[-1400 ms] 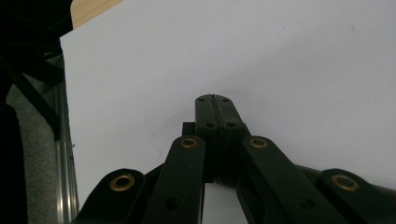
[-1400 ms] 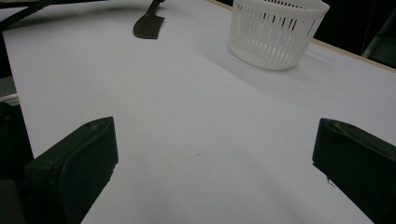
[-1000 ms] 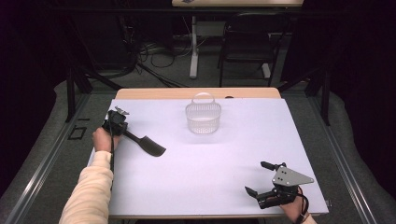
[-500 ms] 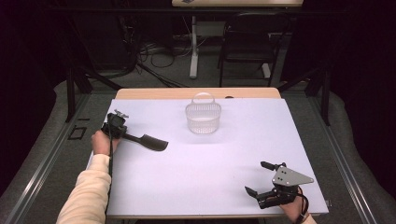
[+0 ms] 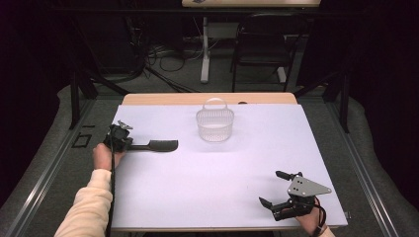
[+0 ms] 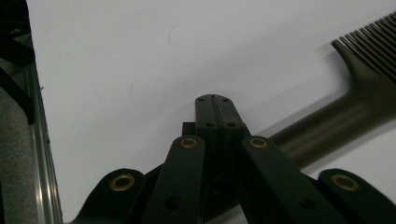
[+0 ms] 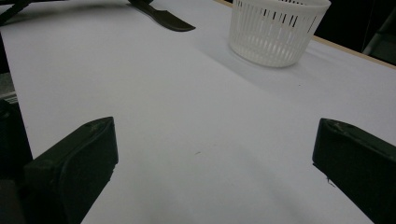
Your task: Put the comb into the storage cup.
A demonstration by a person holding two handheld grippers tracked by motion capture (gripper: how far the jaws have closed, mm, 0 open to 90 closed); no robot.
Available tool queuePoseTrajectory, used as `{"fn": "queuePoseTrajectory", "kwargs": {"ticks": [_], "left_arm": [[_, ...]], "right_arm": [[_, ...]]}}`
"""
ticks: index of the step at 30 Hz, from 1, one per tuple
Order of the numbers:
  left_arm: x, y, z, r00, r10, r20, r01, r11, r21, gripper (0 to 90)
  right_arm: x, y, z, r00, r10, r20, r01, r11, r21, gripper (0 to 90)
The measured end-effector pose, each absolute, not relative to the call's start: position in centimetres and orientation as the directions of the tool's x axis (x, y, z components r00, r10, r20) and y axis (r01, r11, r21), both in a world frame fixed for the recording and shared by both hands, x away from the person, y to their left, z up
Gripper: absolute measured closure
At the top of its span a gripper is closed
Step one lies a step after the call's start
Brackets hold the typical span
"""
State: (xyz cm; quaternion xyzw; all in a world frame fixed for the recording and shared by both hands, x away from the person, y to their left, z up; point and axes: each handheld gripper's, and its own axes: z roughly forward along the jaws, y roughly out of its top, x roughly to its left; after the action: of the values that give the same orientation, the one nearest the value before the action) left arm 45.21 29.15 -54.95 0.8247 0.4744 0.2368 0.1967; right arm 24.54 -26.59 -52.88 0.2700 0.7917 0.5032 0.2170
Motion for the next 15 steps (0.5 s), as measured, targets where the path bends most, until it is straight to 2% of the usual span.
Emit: {"fn": "queuePoseTrajectory", "kwargs": {"ticks": [15], "left_arm": [[43.3,29.6,-54.8,0.462,0.869,0.176,0.692,-0.478,0.541,90.0]], "right_arm": [[24.6,-26.5,-52.9,-0.761,0.644,-0.073,0.207,0.348,0.914,0.0]]}}
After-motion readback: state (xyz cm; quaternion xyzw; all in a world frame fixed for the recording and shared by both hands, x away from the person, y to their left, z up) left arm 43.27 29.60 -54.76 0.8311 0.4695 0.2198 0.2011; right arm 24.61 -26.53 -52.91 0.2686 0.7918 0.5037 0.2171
